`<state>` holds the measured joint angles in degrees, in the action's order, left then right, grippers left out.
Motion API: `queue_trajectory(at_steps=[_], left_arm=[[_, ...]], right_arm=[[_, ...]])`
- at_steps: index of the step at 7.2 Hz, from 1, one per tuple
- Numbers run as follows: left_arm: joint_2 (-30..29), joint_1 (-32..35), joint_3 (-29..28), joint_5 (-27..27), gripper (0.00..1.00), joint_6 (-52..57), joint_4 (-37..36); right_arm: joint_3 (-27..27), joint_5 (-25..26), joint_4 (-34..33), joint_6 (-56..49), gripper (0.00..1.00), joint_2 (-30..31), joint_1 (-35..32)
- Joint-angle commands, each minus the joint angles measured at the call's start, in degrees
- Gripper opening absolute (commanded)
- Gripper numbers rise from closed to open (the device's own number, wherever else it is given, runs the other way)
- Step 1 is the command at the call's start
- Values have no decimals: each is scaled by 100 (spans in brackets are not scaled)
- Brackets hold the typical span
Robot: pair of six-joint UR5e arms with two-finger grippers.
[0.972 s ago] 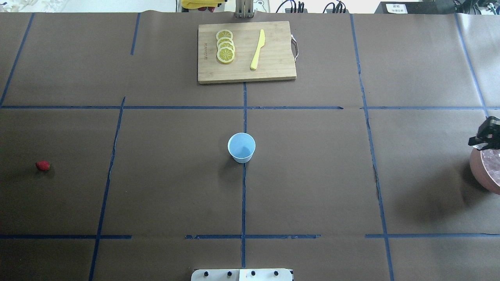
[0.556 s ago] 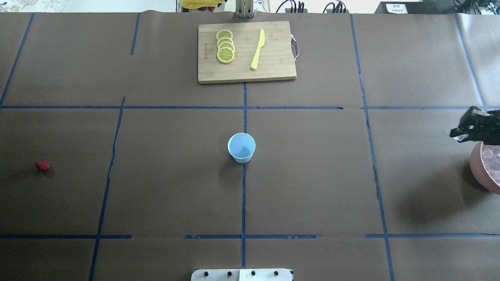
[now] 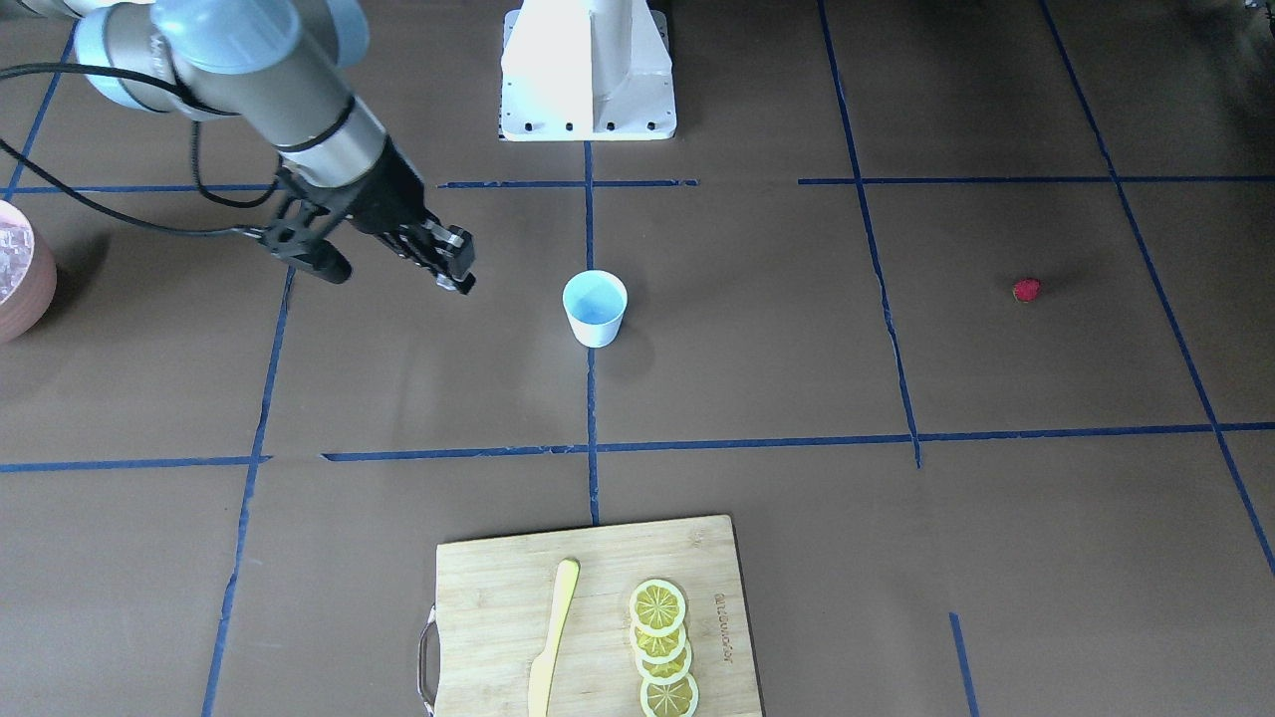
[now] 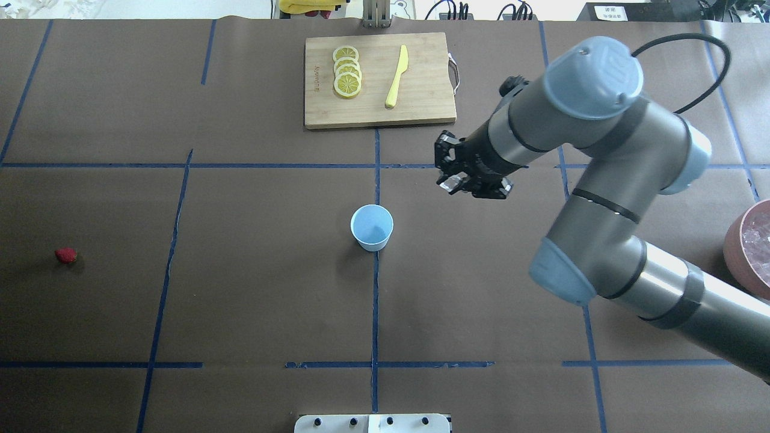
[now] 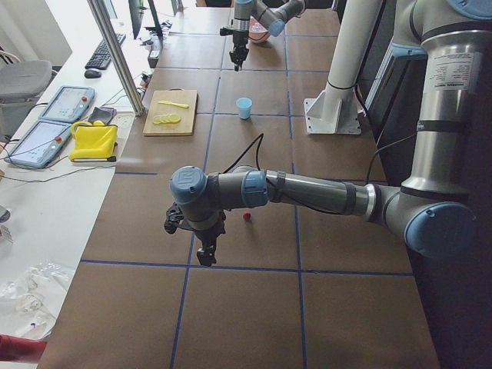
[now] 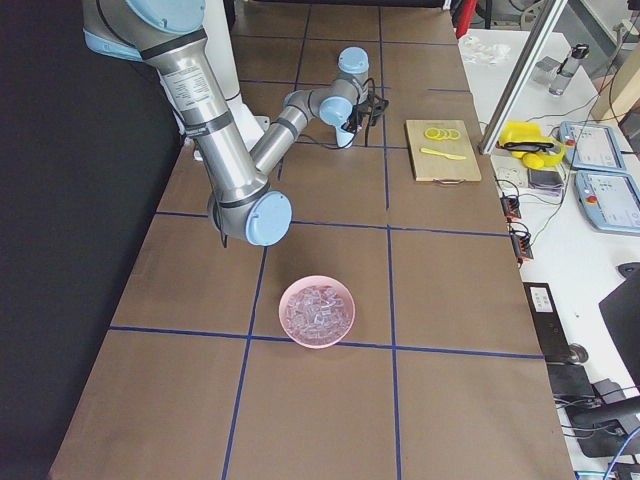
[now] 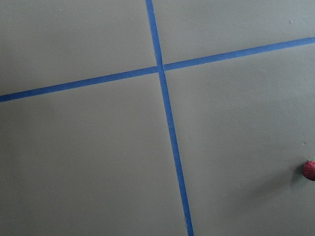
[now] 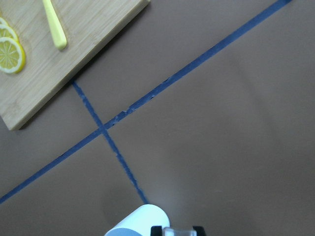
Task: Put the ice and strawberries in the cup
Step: 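Carry the ice cube with the right gripper over the blue cup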
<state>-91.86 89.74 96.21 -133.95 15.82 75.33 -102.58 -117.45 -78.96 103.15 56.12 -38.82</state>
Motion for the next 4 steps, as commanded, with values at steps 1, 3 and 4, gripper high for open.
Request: queue_trajectory(at_steps=[1, 3, 4], left_arm=[[55, 0, 3, 0, 100, -9, 139], [63, 0, 11, 0, 100, -9, 140], [63, 0, 11, 0, 100, -9, 149]], right_arm=[[720, 466, -31, 337, 14, -716, 478], [748, 714, -5, 468, 30, -726, 726], [826, 836, -14, 504, 48, -752, 857]])
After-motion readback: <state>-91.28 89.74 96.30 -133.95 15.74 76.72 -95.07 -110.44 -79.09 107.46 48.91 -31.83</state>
